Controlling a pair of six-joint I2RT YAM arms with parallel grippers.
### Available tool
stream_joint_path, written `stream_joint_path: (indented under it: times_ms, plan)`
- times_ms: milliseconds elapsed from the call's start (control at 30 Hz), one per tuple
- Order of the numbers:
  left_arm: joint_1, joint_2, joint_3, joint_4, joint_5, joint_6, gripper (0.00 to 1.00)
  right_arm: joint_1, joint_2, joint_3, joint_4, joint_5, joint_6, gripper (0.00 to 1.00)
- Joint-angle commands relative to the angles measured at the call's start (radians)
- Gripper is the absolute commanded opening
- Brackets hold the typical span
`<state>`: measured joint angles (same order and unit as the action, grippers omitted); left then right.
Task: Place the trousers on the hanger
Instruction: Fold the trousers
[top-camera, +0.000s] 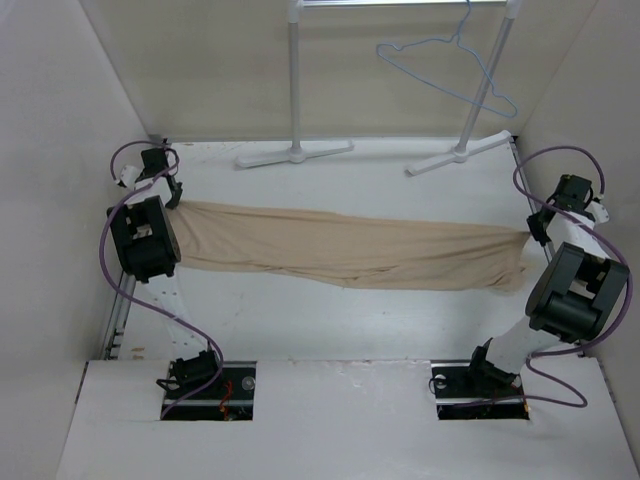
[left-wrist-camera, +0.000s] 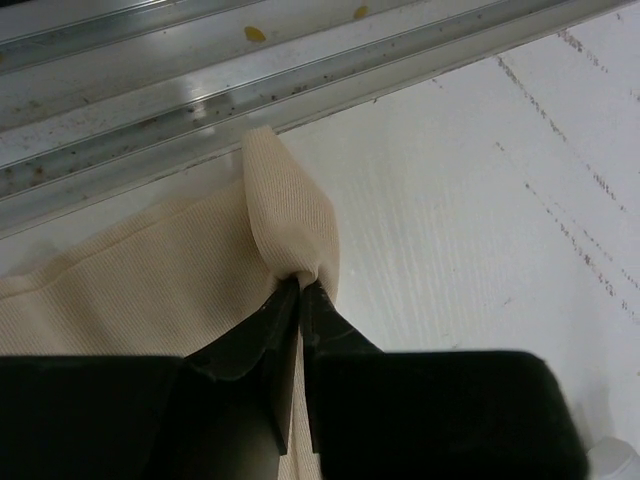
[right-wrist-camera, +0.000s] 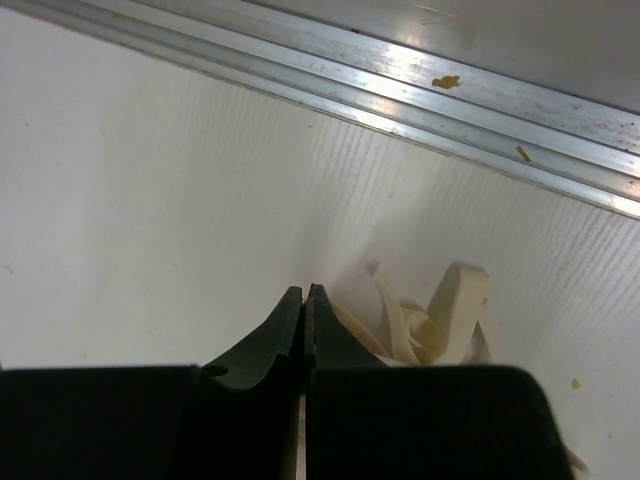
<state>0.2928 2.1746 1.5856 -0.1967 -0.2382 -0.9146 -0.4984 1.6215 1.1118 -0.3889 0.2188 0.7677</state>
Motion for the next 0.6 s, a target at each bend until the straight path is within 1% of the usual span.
stream_joint_path:
  times_ms: [0, 33, 100, 133, 200, 267, 333, 400, 433, 467, 567]
  plan:
    - [0.003, 0.019, 0.053, 0.035, -0.004, 0.014, 0.05, -0.015, 0.015, 0.017, 0.038, 0.074, 0.013, 0.1]
    - [0.0, 0.021, 0.054, 0.051, 0.006, 0.014, 0.07, -0.015, 0.014, 0.016, 0.045, 0.08, 0.01, 0.16]
    - [-0.011, 0.014, 0.037, 0.107, 0.034, 0.016, 0.14, 0.008, 0.002, 0.022, 0.048, 0.086, 0.005, 0.29]
    - [-0.016, 0.001, 0.025, 0.133, 0.042, 0.014, 0.21, 0.025, -0.014, 0.023, 0.048, 0.094, 0.008, 0.38]
    - [-0.023, -0.036, 0.008, 0.161, 0.046, 0.017, 0.4, 0.059, -0.054, 0.026, 0.045, 0.108, 0.009, 0.53]
    - [-0.025, -0.091, -0.01, 0.174, 0.048, 0.037, 0.58, 0.092, -0.1, 0.026, 0.038, 0.134, 0.004, 0.64]
    - [-0.025, -0.162, -0.045, 0.192, 0.05, 0.066, 0.72, 0.131, -0.147, 0.013, 0.03, 0.145, 0.004, 0.71]
    - [-0.025, -0.238, -0.094, 0.206, 0.047, 0.097, 0.8, 0.165, -0.195, -0.01, 0.031, 0.145, 0.007, 0.76]
    - [-0.025, -0.283, -0.128, 0.209, 0.042, 0.106, 0.87, 0.191, -0.224, -0.026, 0.033, 0.142, 0.007, 0.76]
    - [-0.022, -0.324, -0.163, 0.209, 0.039, 0.111, 0.89, 0.22, -0.253, -0.045, 0.033, 0.151, 0.007, 0.77]
    - [-0.01, -0.461, -0.3, 0.194, 0.031, 0.103, 0.89, 0.313, -0.342, -0.13, 0.047, 0.143, 0.025, 0.74]
